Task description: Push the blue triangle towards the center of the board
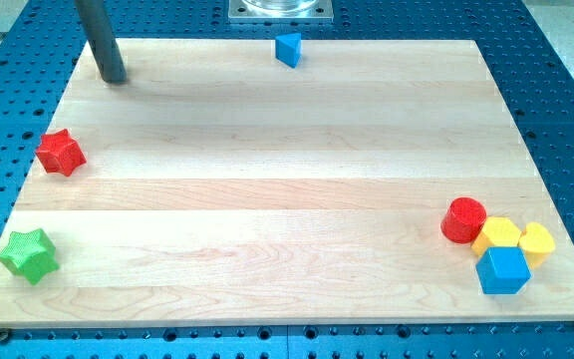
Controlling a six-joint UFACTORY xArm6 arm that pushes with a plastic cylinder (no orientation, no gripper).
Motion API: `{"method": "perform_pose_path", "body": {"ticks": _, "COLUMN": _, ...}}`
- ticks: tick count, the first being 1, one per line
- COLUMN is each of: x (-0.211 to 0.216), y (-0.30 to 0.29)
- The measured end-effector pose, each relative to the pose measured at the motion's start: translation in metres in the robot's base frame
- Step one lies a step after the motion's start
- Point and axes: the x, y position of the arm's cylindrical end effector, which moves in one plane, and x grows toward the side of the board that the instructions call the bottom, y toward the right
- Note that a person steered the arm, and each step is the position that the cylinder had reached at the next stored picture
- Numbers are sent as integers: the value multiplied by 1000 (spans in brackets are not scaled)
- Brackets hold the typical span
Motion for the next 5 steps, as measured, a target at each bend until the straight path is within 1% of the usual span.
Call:
{"method": "perform_pose_path", "body": {"ticks": 1, "x": -17, "y": 3}}
{"method": "perform_pose_path", "body": {"ticks": 2, "x": -61, "y": 31}}
{"method": "perform_pose_path", "body": {"ticks": 3, "x": -79, "y": 95}}
{"method": "perform_pose_path", "body": {"ticks": 4, "x": -78, "y": 187}}
{"method": "perform_pose_path", "body": {"ticks": 5, "x": -81, "y": 233}}
